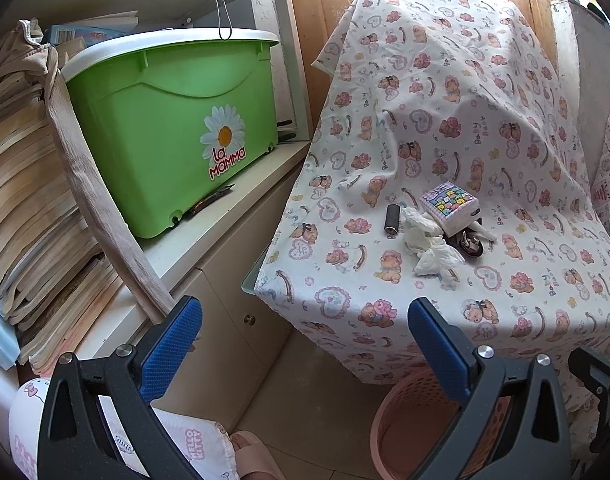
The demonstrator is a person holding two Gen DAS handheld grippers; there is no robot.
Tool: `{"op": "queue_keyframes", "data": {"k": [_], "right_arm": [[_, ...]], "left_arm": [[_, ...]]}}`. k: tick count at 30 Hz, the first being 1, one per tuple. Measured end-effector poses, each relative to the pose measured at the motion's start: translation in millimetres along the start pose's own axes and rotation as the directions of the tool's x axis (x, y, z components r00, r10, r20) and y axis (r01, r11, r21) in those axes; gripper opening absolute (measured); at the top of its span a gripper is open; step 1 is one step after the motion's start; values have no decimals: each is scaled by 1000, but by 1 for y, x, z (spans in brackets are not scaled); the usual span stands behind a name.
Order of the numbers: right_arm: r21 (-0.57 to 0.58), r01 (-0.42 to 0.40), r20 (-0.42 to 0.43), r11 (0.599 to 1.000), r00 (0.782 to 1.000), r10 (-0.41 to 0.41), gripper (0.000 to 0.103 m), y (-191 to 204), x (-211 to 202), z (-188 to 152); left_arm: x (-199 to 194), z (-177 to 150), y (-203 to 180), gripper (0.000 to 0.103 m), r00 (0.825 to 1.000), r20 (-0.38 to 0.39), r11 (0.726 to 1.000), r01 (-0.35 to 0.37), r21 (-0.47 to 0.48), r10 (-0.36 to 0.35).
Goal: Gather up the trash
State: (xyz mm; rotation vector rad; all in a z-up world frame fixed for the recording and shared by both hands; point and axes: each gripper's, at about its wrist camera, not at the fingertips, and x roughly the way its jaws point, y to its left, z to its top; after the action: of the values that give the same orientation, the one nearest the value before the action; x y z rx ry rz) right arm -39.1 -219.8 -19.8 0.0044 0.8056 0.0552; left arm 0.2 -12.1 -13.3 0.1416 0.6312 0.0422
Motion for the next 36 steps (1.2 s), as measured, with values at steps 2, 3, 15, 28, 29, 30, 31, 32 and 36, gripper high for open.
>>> {"op": "queue_keyframes", "data": {"k": [2,3,15,28,29,30,31,32,36], "right_arm": [[-1,7,-13,1000,1000,-7,103,0,3,0],[1,9,-20,1000,1000,-9,103,0,4,1],[1,9,-56,1000,998,-9,103,0,18,2],[19,-123,-141,992,982,125,65,-7,60,62],[10,-131,-146,991,981,131,62,-6,65,68],[1,-137,-151,991,979,136,55,-5,70,72],[-9,-140,-156,990,978,137,50,-4,77,77],[-14,-142,-159,990,978,138,48,-3,83,80],[-10,-164,-152,986,975,161,39,-3,107,86]], "left_arm": [[2,1,1,102,1000,-1,1000,2,-9,-2],[3,1,2,102,1000,-4,1000,2,-14,-2],[32,-2,7,101,984,-143,991,88,-96,-102],[65,68,-2,79,974,-189,992,127,-7,-127],[70,69,-3,79,976,-187,994,109,-8,-109],[75,68,-4,80,980,-181,996,89,-7,-89],[79,66,-6,79,982,-175,997,77,-3,-76],[84,62,-7,79,982,-174,997,72,4,-71],[96,50,-12,79,980,-186,996,83,22,-78]]}}
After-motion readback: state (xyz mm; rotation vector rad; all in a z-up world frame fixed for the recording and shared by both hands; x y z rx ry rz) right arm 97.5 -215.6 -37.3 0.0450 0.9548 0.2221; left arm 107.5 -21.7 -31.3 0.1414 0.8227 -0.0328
